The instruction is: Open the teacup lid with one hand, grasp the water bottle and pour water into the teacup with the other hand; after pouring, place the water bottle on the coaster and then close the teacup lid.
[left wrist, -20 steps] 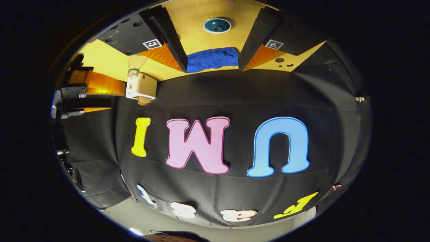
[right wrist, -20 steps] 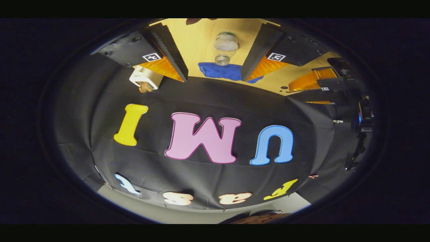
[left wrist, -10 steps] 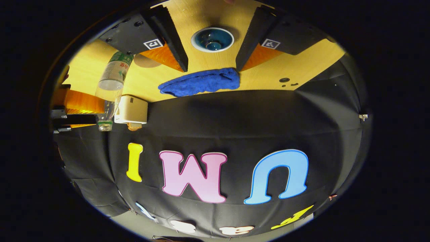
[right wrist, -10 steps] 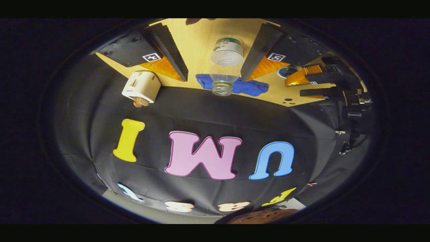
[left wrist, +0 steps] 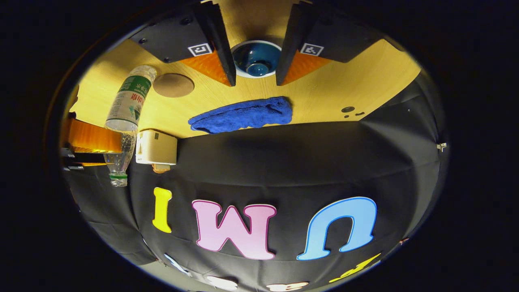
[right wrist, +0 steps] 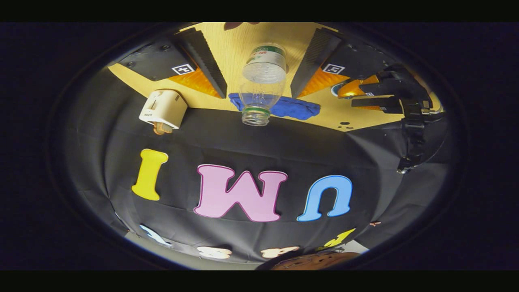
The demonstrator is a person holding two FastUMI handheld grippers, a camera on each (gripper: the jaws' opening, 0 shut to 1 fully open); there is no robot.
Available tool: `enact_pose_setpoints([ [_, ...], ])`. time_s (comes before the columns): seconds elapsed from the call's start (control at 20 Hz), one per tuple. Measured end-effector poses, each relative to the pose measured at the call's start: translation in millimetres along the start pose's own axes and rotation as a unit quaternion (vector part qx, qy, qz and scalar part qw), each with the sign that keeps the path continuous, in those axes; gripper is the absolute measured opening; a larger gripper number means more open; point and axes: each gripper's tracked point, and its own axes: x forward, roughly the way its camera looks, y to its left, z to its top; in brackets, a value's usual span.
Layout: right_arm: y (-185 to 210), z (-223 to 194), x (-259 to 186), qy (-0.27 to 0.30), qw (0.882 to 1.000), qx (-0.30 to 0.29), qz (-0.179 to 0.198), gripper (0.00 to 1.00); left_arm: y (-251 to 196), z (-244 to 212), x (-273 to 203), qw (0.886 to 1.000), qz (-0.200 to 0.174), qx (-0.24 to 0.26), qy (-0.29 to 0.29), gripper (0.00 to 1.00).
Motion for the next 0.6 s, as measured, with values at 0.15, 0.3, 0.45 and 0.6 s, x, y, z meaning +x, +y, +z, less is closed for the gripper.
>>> enact_pose_setpoints([
  [0.15,-0.2,-4.3,1.0,0.003,1.0,0.003,0.003,0.98,-4.0,-2.4,2.0,1.0,-0.005,0.007,0.007,0.59],
  [0.3,-0.4,-6.2,1.1,0.007,1.0,0.008,0.006,0.98,-2.3,-4.0,3.6,1.0,0.0,0.012,0.008,0.48],
  [0.45,0.5,-7.3,1.7,0.009,1.0,0.012,0.009,0.98,-2.3,-1.9,5.9,1.0,0.0,0.012,0.008,0.35],
  [0.6,0.8,-6.8,2.0,0.007,1.0,0.012,0.011,0.98,0.7,2.4,1.8,1.0,0.006,0.01,-0.001,0.33],
])
